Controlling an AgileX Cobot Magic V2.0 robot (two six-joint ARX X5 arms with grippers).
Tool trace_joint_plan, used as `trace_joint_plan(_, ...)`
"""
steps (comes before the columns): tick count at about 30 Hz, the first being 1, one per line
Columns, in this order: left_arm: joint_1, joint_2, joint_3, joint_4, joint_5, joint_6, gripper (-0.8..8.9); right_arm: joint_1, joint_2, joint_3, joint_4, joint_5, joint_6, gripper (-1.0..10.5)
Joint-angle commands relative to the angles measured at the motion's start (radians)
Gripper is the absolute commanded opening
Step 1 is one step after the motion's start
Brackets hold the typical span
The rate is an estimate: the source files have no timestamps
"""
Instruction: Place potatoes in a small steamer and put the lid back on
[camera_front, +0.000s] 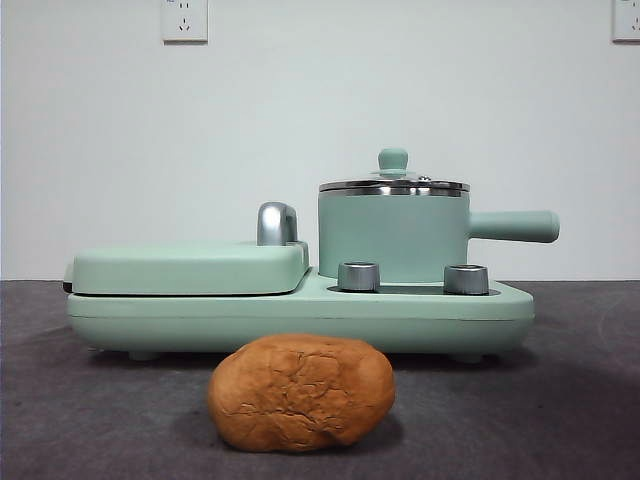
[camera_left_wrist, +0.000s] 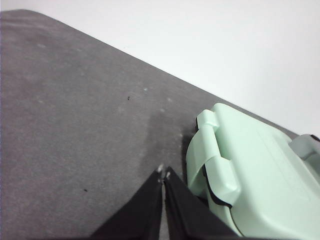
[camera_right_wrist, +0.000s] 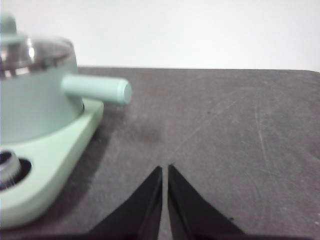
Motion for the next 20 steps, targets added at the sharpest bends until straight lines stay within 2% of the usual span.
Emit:
trace_joint_plan(1, -0.002, -0.001, -0.019, 0.017, 0.006, -0.034, 0.06, 0.003, -0.001, -0.004, 0.035, -0.011, 0.063, 0.2)
trace_joint_plan(4, -0.003, -0.001, -0.018, 0.022, 0.032, -0.038, 0.06, 0.003, -0.001, 0.0, 0.06, -0.022, 0.124, 0.2)
trace_joint_plan(9, -0.003, 0.0, 0.015, 0.021, 0.114, -0.035, 0.06, 0.003, 0.0, 0.052, 0.019, -0.019, 0.269, 0.2)
trace_joint_plan(12, -0.003, 0.002, 0.059, 0.008, 0.124, -0.025, 0.06, 0.003, 0.001, 0.117, -0.048, -0.019, 0.267, 0.2)
trace_joint_plan(16, -0.003, 0.033, 0.143, -0.003, 0.155, 0.052, 0.06, 0.003, 0.026, 0.217, -0.1, -0.024, 0.257, 0.2)
trace_joint_plan(18, -0.003, 0.053, 0.184, -0.003, 0.171, 0.089, 0.06, 0.003, 0.045, 0.258, -0.104, -0.043, 0.226, 0.2)
trace_joint_plan(20, -0.003, 0.079, 0.237, -0.005, 0.178, 0.129, 0.06, 0.003, 0.066, 0.298, -0.099, -0.068, 0.161, 0.2)
